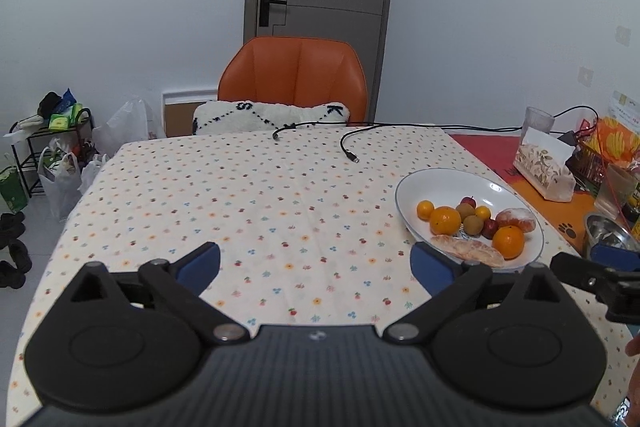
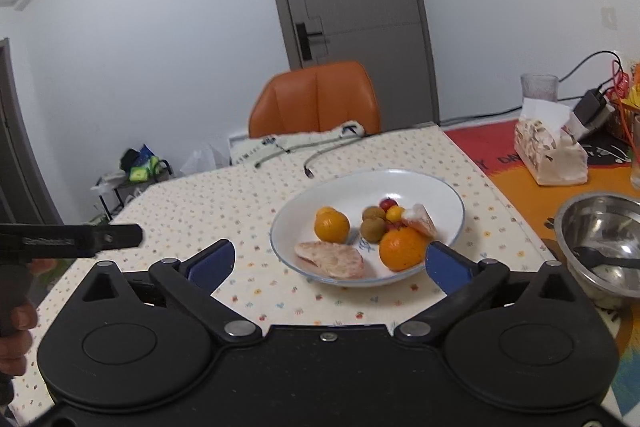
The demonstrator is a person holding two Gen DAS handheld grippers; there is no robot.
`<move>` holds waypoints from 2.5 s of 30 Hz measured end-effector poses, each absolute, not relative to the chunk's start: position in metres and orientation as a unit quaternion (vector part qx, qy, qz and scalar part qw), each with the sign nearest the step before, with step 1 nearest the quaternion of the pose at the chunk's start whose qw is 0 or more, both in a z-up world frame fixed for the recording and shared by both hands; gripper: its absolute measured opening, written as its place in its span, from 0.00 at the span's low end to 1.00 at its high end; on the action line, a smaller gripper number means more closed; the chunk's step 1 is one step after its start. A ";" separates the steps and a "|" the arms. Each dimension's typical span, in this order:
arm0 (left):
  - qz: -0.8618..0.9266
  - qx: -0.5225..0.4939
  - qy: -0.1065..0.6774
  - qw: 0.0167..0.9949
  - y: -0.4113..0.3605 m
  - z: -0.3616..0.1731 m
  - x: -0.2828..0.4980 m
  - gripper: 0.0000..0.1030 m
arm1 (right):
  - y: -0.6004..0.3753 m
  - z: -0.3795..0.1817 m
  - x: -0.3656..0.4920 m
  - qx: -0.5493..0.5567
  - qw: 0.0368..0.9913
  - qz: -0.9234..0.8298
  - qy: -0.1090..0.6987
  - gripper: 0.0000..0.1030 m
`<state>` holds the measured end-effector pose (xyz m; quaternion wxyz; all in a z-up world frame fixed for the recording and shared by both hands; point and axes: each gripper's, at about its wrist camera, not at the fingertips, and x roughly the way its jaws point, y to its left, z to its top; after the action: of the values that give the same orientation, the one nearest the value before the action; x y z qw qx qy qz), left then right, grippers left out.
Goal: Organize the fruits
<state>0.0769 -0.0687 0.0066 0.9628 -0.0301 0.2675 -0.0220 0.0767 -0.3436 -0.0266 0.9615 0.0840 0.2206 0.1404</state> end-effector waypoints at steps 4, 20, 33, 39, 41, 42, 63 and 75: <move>-0.020 -0.030 0.267 0.963 -0.062 0.011 0.066 1.00 | -0.341 -0.023 0.072 0.089 0.959 0.147 0.226 1.00; -0.009 -0.035 0.255 0.966 -0.037 0.023 0.030 1.00 | -0.320 -0.003 0.055 0.089 0.954 0.176 0.224 1.00; -0.007 -0.042 0.254 0.966 -0.024 0.020 0.016 1.00 | -0.307 0.002 0.047 0.080 0.952 0.192 0.224 1.00; -0.005 -0.038 0.255 0.966 -0.021 0.022 0.011 1.00 | -0.303 0.004 0.044 0.078 0.952 0.194 0.223 1.00; -0.001 -0.038 0.254 0.966 -0.019 0.022 0.008 1.00 | -0.302 0.005 0.042 0.077 0.952 0.196 0.222 1.00; 0.001 -0.039 0.254 0.966 -0.018 0.023 0.007 1.00 | -0.301 0.005 0.041 0.077 0.952 0.197 0.221 1.00; 0.046 -0.047 0.272 0.960 0.006 0.015 -0.006 1.00 | -0.285 0.001 0.034 0.077 0.940 0.226 0.244 1.00; 0.050 -0.043 0.279 0.958 0.007 0.013 -0.006 1.00 | -0.279 -0.002 0.032 0.065 0.937 0.232 0.255 1.00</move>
<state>-0.0065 0.0067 0.0126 0.9581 -0.0434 0.2787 0.0501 0.0321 -0.2787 -0.0022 0.9366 0.0648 0.2551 0.2316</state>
